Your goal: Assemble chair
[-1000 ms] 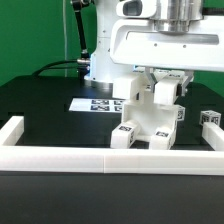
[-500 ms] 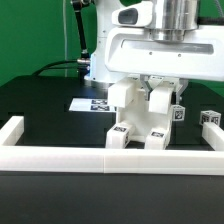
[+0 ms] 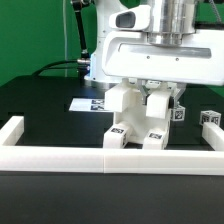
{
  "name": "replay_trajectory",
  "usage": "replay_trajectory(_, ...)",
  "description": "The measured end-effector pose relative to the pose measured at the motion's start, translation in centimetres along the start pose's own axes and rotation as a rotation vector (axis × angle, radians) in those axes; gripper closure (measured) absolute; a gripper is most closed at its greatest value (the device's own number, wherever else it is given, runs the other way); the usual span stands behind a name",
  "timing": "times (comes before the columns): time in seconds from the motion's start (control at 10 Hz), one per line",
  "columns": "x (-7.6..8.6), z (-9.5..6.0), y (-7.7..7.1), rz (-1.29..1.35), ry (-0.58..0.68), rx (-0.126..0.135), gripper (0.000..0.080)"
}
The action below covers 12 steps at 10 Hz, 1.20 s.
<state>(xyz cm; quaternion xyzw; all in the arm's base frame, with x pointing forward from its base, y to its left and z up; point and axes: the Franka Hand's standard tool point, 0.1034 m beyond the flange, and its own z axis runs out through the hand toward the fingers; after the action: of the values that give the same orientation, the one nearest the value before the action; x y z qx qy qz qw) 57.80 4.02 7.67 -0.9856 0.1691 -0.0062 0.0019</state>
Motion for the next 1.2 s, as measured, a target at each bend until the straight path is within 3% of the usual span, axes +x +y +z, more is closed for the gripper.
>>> replay_trajectory(0.2, 0.0, 0.0, 0.0, -0.001, -0.001, 0.000, 0.0510)
replay_trajectory(0.4, 0.1, 0.0, 0.2, -0.001, 0.001, -0.001, 0.0185)
replay_trajectory(0.8, 0.2, -1.4, 0.2, 0.007, -0.006, 0.009, 0.0153)
replay_trajectory(1.2, -1.4, -5.5, -0.6, 0.079, -0.058, 0.039, 0.0151)
